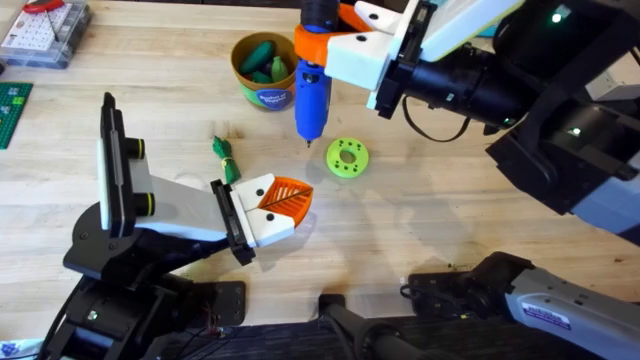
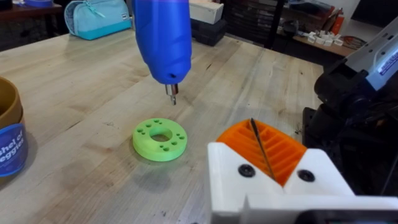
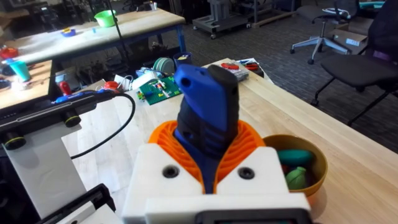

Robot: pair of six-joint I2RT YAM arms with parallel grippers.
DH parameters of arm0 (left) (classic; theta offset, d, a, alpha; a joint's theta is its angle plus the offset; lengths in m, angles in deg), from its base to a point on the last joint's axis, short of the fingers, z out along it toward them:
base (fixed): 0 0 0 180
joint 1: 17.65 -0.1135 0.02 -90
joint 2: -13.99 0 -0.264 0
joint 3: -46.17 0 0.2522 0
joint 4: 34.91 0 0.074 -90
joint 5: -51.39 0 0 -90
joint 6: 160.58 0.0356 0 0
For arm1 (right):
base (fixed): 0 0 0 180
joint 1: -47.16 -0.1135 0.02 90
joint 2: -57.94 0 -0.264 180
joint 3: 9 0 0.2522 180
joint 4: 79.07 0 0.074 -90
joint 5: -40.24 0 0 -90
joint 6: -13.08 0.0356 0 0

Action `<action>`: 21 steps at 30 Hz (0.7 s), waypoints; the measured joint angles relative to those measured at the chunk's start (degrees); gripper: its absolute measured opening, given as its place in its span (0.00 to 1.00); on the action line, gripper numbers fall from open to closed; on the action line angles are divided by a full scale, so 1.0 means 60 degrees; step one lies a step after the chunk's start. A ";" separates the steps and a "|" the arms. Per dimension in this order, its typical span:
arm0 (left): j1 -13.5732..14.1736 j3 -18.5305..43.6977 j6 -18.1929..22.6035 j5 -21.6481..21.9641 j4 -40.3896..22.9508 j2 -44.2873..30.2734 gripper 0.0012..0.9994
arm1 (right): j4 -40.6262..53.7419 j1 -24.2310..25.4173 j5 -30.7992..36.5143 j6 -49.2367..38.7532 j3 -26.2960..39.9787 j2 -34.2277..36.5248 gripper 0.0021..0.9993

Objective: Pick up the gripper from the table and insert it into the empty holder that is missing its gripper. Then pick up a screw, insert it into the mounting hole, and use the screwdriver to tighten it. Finally, clean up the table by picking up the vegetable and placing it into the bucket.

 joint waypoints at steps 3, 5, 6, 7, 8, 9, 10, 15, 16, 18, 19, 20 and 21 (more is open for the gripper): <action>0.0004 0.0000 -0.0006 -0.0011 0.0004 0.0000 0.01 | 0.0292 0.0000 0.0004 -0.0001 -0.0009 0.0018 0.04; 0.0004 0.0000 -0.0007 -0.0011 0.0004 0.0000 0.01 | 0.0432 0.0000 0.0007 -0.0001 -0.0052 0.0070 0.04; 0.0004 0.0000 -0.0007 -0.0011 0.0004 0.0000 0.01 | 0.0493 0.0021 0.0043 -0.0001 -0.0069 0.0096 0.04; 0.0004 0.0000 -0.0007 -0.0011 0.0004 0.0000 0.01 | 0.0569 0.0040 0.0105 -0.0004 -0.0076 0.0111 0.04; 0.0004 0.0000 -0.0007 -0.0011 0.0004 0.0000 0.01 | 0.0669 0.0069 0.0236 -0.0013 -0.0079 0.0113 0.04; 0.0004 0.0000 -0.0007 -0.0011 0.0004 0.0000 0.01 | 0.0849 0.0120 0.0486 -0.0062 -0.0080 0.0110 0.04; 0.0004 0.0000 -0.0007 -0.0011 0.0004 0.0000 0.01 | 0.1074 0.0181 0.0799 -0.0129 -0.0080 0.0106 0.04; 0.0004 0.0000 -0.0007 -0.0011 0.0004 0.0000 0.01 | 0.2877 0.0494 0.3223 -0.1092 -0.0101 0.0158 0.04; 0.0004 0.0000 -0.0007 -0.0011 0.0004 0.0000 0.01 | 0.3178 0.0536 0.3786 -0.1366 -0.0102 0.0214 0.04; 0.0004 0.0000 -0.0010 -0.0011 0.0004 0.0000 0.01 | 0.3586 0.0629 0.4914 -0.1945 -0.0106 0.0448 0.04; 0.0004 0.0000 -0.0008 -0.0008 0.0004 0.0000 0.01 | 0.3705 0.0684 0.5427 -0.2223 -0.0106 0.0601 0.04; 0.0004 0.0000 -0.0007 -0.0007 0.0004 -0.0003 0.01 | 0.3786 0.0744 0.5876 -0.2496 -0.0106 0.0764 0.04; 0.0004 0.0000 -0.0007 -0.0007 0.0004 -0.0001 0.01 | 0.3833 0.0820 0.6276 -0.2795 -0.0106 0.0955 0.04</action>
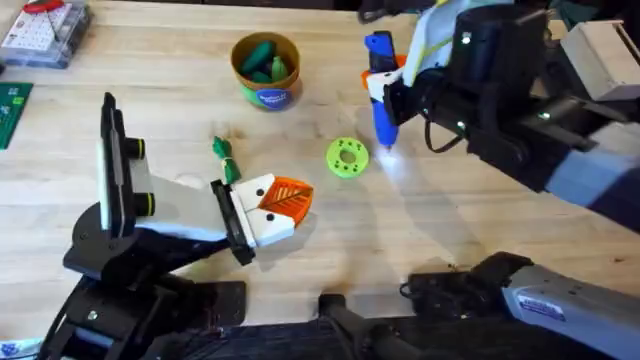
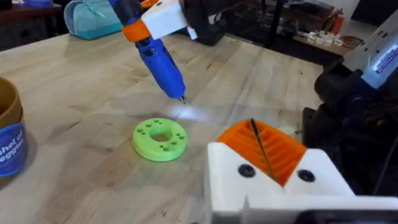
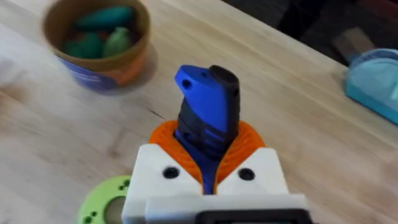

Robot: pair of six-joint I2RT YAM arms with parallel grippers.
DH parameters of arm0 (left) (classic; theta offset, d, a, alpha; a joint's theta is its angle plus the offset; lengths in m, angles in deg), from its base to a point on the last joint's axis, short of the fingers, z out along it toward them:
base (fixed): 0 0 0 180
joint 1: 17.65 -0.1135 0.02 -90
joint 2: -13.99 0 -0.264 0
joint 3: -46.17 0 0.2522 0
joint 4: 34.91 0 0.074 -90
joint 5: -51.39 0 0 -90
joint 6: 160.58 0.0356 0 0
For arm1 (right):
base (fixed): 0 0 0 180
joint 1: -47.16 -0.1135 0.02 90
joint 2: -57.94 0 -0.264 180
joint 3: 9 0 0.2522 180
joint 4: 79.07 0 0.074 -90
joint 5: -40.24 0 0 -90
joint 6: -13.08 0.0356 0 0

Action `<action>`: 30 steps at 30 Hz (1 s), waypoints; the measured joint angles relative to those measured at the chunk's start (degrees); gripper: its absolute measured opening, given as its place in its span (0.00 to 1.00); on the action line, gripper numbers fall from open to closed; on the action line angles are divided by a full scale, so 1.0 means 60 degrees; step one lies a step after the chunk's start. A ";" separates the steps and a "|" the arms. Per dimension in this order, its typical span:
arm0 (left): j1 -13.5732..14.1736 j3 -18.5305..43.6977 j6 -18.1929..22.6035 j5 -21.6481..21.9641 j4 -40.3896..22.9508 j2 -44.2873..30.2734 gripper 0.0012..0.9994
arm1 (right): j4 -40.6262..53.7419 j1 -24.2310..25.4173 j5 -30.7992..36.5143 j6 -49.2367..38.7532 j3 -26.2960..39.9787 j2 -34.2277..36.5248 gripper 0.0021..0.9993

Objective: Pick up the gripper from the table and insert it into the empty holder that is missing its gripper. Then pick up a screw, insert it into the mounting hole, and use the screwdriver to tighten it. Finally, clean up the table by picking up the vegetable and placing it into the bucket.

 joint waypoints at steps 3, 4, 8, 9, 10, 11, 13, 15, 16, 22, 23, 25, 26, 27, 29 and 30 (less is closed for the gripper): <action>0.0000 0.0000 -0.0004 0.0000 0.0000 0.0001 0.01 | -0.0018 0.0233 0.0850 -0.0934 0.0000 0.0625 0.04; 0.0000 0.0000 -0.0001 0.0000 0.0000 0.0001 0.01 | -0.0043 0.0302 0.1025 -0.1285 0.0000 0.0840 0.04; 0.0000 0.0000 -0.0003 0.0000 0.0000 0.0001 0.01 | -0.0047 0.0401 0.1460 -0.2827 0.0000 0.1722 0.04; 0.0000 0.0000 -0.0004 0.0003 0.0000 0.0001 0.01 | -0.0048 0.0401 0.1504 -0.3194 0.0000 0.1912 0.04; 0.0000 0.0000 -0.0001 0.0001 0.0000 0.0001 0.01 | -0.0051 0.0401 0.1539 -0.3564 0.0000 0.2101 0.04; 0.0000 0.0000 0.0000 0.0000 0.0000 0.0001 0.01 | -0.0057 0.0398 0.1569 -0.3908 0.0000 0.2268 0.04; 0.0000 0.0000 -0.0004 0.0004 0.0000 0.0001 0.01 | -0.0068 0.0393 0.1606 -0.4498 0.0000 0.2583 0.04; 0.0000 0.0000 -0.0003 0.0000 0.0000 0.0001 0.01 | -0.0104 0.0371 0.1671 -0.4937 0.0000 0.2839 0.04; 0.0000 0.0000 -0.0004 0.0003 0.0000 0.0001 0.01 | -0.0123 0.0338 0.1706 -0.5097 0.0000 0.2966 0.06; 0.0000 0.0000 0.0000 0.0001 0.0000 0.0001 0.01 | -0.0082 -0.0024 0.1761 -0.5405 0.0000 0.3465 0.33; 0.0000 0.0000 0.0000 0.0000 0.0000 0.0001 0.01 | -0.0077 -0.0102 0.1762 -0.5315 0.0000 0.3491 0.45; 0.0000 0.0000 0.0000 0.0000 0.0000 0.0000 0.01 | -0.0106 -0.0239 0.1781 -0.5098 0.0000 0.3497 0.70; 0.0000 0.0000 0.0000 0.0000 0.0000 0.0001 0.01 | -0.0153 -0.0292 0.1825 -0.4964 0.0002 0.3477 0.85; 0.0000 0.0000 -0.0002 0.0002 0.0000 0.0001 0.01 | -0.0179 -0.0331 0.1860 -0.4802 0.0004 0.3434 0.95; 0.0000 0.0000 -0.0002 0.0001 0.0000 0.0001 0.01 | -0.0159 -0.0374 0.1961 -0.4446 0.0004 0.3361 0.99; 0.0000 0.0000 -0.0001 0.0002 0.0000 0.0001 0.01 | -0.0144 -0.0386 0.2044 -0.4232 0.0004 0.3313 0.99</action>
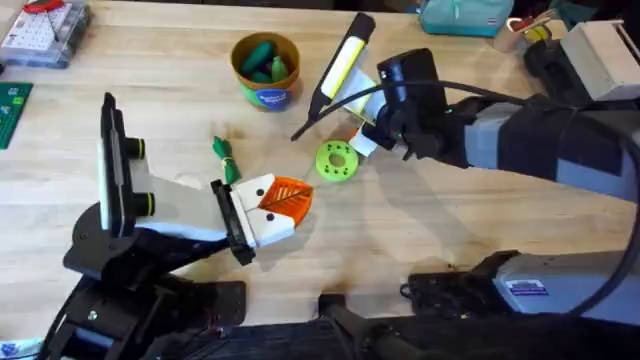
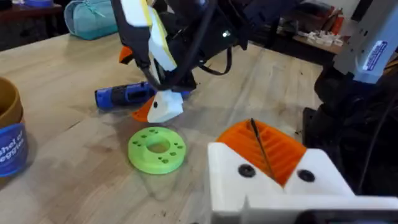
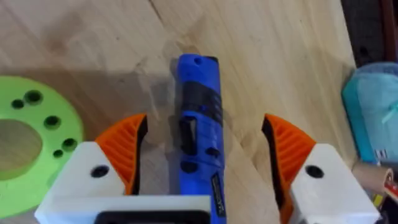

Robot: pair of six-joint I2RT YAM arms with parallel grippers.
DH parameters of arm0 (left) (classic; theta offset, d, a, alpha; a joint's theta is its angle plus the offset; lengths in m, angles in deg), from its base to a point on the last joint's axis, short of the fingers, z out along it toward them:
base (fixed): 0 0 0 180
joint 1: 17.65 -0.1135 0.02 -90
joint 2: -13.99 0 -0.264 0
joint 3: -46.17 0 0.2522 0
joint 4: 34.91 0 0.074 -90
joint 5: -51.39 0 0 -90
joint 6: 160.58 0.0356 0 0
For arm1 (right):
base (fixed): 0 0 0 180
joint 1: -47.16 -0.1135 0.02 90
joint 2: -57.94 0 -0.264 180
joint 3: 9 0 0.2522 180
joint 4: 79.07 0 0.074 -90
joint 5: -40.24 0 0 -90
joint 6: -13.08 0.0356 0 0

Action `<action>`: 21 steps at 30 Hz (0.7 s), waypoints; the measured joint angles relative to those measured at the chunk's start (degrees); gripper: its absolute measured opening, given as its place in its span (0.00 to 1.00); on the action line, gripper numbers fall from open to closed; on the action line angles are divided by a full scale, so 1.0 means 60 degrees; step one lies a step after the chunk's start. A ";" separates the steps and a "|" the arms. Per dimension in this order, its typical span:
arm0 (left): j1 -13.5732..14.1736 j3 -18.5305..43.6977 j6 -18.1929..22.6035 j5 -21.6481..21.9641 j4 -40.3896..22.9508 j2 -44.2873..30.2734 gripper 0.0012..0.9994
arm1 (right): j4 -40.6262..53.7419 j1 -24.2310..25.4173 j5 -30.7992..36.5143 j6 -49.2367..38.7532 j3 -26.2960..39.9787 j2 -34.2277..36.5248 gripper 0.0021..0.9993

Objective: Pick up the gripper from the table and insert it into the empty holder that is missing its gripper. Then pick up a screw, insert it into the mounting hole, and use the screwdriver to tighten it. Finally, clean up the table by picking up the vegetable and placing it into the bucket.

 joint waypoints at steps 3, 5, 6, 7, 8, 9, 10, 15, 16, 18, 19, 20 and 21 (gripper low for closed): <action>0.0000 0.0000 0.0001 -0.0002 0.0000 0.0000 0.01 | 0.0028 -0.0004 0.0356 0.0599 0.0000 -0.0325 0.99; 0.0000 0.0000 0.0001 -0.0001 0.0000 -0.0002 0.01 | 0.0028 -0.0001 0.0577 0.0942 0.0000 -0.0712 0.99; 0.0000 0.0000 -0.0001 0.0000 0.0000 -0.0001 0.01 | 0.0026 -0.0003 0.0664 0.1102 0.0000 -0.0949 0.99; 0.0000 0.0000 -0.0002 -0.0001 0.0000 0.0000 0.01 | 0.0021 -0.0004 0.0734 0.1270 0.0000 -0.1205 0.99; 0.0000 0.0000 0.0000 0.0000 0.0000 0.0000 0.01 | 0.0027 -0.0004 0.0784 0.1479 0.0000 -0.1486 1.00; 0.0000 0.0000 0.0001 -0.0001 0.0000 0.0000 0.01 | 0.0021 -0.0008 0.0834 0.1703 0.0000 -0.1767 1.00; 0.0000 0.0000 0.0001 0.0000 0.0000 0.0000 0.01 | 0.0025 -0.0016 0.0877 0.1947 0.0000 -0.2045 1.00; 0.0000 0.0000 -0.0001 0.0001 0.0000 0.0000 0.01 | 0.0839 -0.0213 0.0968 0.3652 0.0007 -0.3500 1.00; 0.0000 0.0000 0.0000 -0.0001 0.0000 0.0000 0.01 | 0.1075 -0.0290 0.0969 0.3976 0.0007 -0.3798 1.00; 0.0000 0.0000 0.0001 -0.0001 0.0000 0.0000 0.01 | 0.1669 -0.0505 0.0973 0.4614 0.0022 -0.4381 1.00; 0.0000 0.0000 0.0001 0.0001 0.0000 -0.0002 0.01 | 0.2005 -0.0628 0.0971 0.4892 0.0020 -0.4653 1.00; 0.0000 0.0000 0.0001 0.0001 0.0000 -0.0001 0.01 | 0.2350 -0.0766 0.0971 0.5164 0.0025 -0.4899 1.00; 0.0000 0.0000 0.0001 0.0001 0.0000 0.0000 0.01 | 0.2719 -0.0922 0.0968 0.5443 0.0029 -0.5142 1.00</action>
